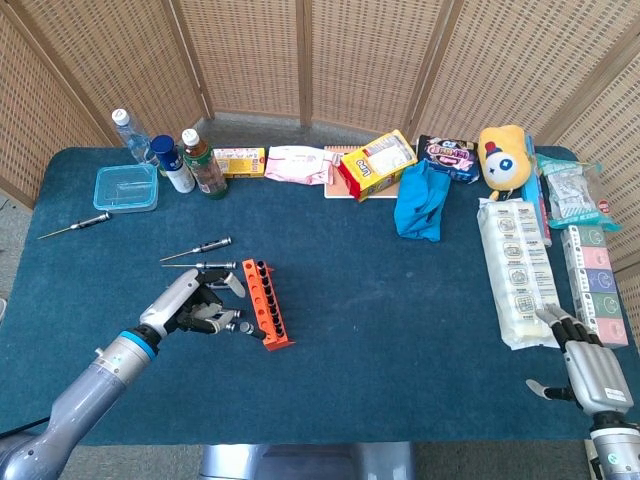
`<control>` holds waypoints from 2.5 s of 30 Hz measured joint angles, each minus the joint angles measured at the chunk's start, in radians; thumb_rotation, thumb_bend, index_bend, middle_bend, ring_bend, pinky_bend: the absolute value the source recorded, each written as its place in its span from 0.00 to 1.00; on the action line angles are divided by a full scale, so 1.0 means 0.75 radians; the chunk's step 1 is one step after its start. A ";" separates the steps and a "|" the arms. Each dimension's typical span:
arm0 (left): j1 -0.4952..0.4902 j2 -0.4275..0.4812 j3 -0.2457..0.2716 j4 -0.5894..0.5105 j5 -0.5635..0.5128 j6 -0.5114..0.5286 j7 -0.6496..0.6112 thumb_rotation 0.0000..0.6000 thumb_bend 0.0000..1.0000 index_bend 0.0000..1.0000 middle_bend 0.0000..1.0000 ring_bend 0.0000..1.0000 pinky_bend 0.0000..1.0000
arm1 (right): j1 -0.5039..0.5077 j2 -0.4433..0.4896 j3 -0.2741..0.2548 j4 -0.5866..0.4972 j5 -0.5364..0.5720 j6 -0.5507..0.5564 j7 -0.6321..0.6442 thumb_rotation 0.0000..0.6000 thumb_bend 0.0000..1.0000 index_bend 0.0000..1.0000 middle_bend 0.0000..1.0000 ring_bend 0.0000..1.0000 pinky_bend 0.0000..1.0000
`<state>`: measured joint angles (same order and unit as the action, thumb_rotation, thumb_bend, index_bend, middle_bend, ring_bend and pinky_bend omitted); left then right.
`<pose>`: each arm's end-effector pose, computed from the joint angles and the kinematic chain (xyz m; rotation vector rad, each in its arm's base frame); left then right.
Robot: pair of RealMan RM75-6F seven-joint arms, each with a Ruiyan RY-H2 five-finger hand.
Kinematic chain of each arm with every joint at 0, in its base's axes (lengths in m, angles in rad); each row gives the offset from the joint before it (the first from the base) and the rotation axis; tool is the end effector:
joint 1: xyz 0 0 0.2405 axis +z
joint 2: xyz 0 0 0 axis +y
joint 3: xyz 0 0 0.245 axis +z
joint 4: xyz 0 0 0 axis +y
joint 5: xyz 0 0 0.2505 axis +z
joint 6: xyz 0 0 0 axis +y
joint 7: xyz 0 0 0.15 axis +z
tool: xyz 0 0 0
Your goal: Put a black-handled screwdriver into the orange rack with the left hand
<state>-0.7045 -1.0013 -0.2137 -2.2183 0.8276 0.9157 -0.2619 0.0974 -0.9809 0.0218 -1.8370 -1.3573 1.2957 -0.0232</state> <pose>-0.0879 0.2764 0.0473 -1.4756 -1.9279 -1.2102 -0.3076 -0.1781 0.1130 1.3796 -1.1727 0.7612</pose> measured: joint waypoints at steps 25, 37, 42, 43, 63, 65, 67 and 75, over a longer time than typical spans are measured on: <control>-0.091 -0.183 0.018 -0.013 -0.211 0.144 0.316 1.00 0.40 0.42 1.00 1.00 1.00 | 0.000 0.009 0.001 0.000 -0.005 0.001 0.021 1.00 0.13 0.13 0.06 0.13 0.14; -0.134 -0.225 -0.006 -0.022 -0.310 0.191 0.409 1.00 0.40 0.42 1.00 1.00 1.00 | 0.000 0.011 0.001 0.001 -0.004 0.000 0.028 1.00 0.13 0.13 0.06 0.13 0.14; -0.145 -0.245 -0.015 -0.028 -0.335 0.200 0.427 1.00 0.40 0.42 1.00 1.00 1.00 | -0.001 0.012 0.001 0.000 -0.004 0.001 0.028 1.00 0.13 0.13 0.06 0.13 0.14; -0.146 -0.247 -0.017 -0.030 -0.337 0.200 0.428 1.00 0.40 0.42 1.00 1.00 1.00 | -0.001 0.013 0.001 0.000 -0.005 0.001 0.029 1.00 0.12 0.13 0.06 0.13 0.14; -0.144 -0.250 -0.029 -0.051 -0.347 0.208 0.452 1.00 0.40 0.42 1.00 1.00 1.00 | 0.000 0.012 0.001 0.001 -0.005 0.000 0.030 1.00 0.13 0.13 0.06 0.13 0.14; -0.142 -0.249 -0.031 -0.051 -0.346 0.207 0.450 1.00 0.41 0.42 1.00 1.00 1.00 | 0.000 0.012 0.001 0.001 -0.005 -0.001 0.029 1.00 0.13 0.13 0.06 0.13 0.14; -0.138 -0.246 -0.035 -0.053 -0.343 0.207 0.442 1.00 0.40 0.42 1.00 1.00 1.00 | 0.000 0.013 0.001 0.001 -0.004 0.000 0.030 1.00 0.12 0.13 0.06 0.13 0.14; -0.092 -0.176 -0.071 -0.092 -0.279 0.196 0.366 1.00 0.39 0.42 1.00 1.00 1.00 | 0.001 0.010 0.000 0.000 -0.004 -0.002 0.022 1.00 0.13 0.13 0.06 0.13 0.14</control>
<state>-0.7738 -1.1335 -0.2667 -2.2872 0.6187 1.0625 0.0124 0.0981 -0.9736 0.0217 -1.8366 -1.3604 1.2940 -0.0067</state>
